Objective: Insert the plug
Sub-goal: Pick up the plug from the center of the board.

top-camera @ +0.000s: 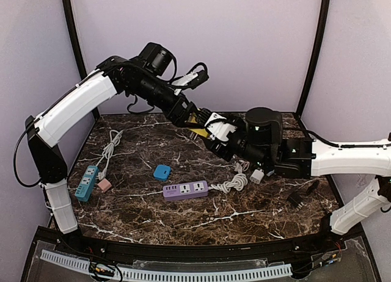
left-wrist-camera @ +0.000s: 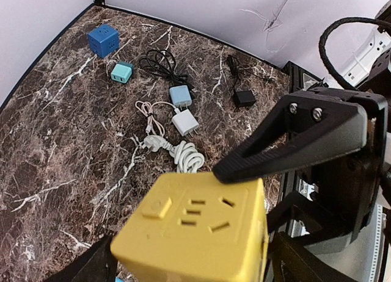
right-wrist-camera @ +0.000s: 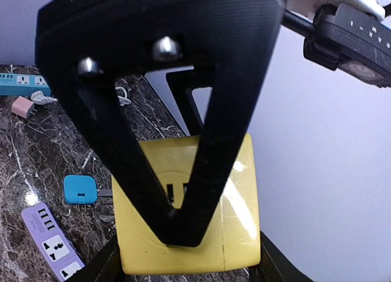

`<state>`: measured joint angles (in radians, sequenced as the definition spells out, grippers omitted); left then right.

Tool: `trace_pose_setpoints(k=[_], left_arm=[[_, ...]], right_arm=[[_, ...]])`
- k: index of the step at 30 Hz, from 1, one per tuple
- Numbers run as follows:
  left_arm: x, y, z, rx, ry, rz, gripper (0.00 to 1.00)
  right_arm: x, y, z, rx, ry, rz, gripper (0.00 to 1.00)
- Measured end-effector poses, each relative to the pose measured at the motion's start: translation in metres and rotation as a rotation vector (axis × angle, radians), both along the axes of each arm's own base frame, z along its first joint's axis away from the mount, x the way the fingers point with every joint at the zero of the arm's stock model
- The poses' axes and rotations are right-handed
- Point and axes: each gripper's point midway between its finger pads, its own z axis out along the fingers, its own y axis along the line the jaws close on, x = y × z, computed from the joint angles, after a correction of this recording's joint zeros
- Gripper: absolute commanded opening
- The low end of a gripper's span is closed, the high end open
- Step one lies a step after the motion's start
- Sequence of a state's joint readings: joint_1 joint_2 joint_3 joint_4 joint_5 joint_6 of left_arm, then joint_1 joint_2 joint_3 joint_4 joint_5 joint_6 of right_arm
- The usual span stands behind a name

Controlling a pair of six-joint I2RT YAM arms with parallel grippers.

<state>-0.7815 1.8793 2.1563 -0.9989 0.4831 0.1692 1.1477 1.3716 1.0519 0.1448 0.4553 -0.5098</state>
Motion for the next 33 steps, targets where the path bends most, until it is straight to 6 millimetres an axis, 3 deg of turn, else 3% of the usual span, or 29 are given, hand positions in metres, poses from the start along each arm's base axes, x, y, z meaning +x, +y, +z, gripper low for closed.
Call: trace_pose_setpoints(k=[4, 12, 20, 24, 28, 30, 32, 33], left_arm=[[0.001, -0.001, 0.002, -0.007, -0.007, -0.003, 0.98], [0.002, 0.007, 0.007, -0.052, 0.045, -0.033, 0.99], [-0.014, 0.004, 0.012, -0.103, 0.130, -0.095, 0.88], [-0.020, 0.002, 0.017, -0.131, 0.167, -0.115, 0.75], [-0.024, 0.000, 0.019, -0.150, 0.205, -0.119, 0.44], [-0.024, -0.001, 0.018, -0.153, 0.239, -0.102, 0.20], [-0.024, -0.001, 0.017, -0.155, 0.247, -0.099, 0.08], [-0.024, -0.001, 0.017, -0.155, 0.247, -0.100, 0.06]], right_arm=[[-0.005, 0.005, 0.012, 0.035, -0.028, 0.026, 0.00], [-0.005, 0.004, 0.014, 0.040, -0.067, 0.028, 0.00], [-0.011, 0.000, 0.026, 0.076, -0.128, 0.057, 0.00], [-0.014, 0.002, 0.029, 0.089, -0.144, 0.078, 0.00], [-0.015, 0.003, 0.031, 0.086, -0.159, 0.092, 0.00], [-0.015, 0.003, 0.031, 0.075, -0.171, 0.091, 0.00], [-0.015, 0.003, 0.030, 0.073, -0.170, 0.092, 0.00], [-0.015, 0.003, 0.030, 0.073, -0.168, 0.091, 0.07]])
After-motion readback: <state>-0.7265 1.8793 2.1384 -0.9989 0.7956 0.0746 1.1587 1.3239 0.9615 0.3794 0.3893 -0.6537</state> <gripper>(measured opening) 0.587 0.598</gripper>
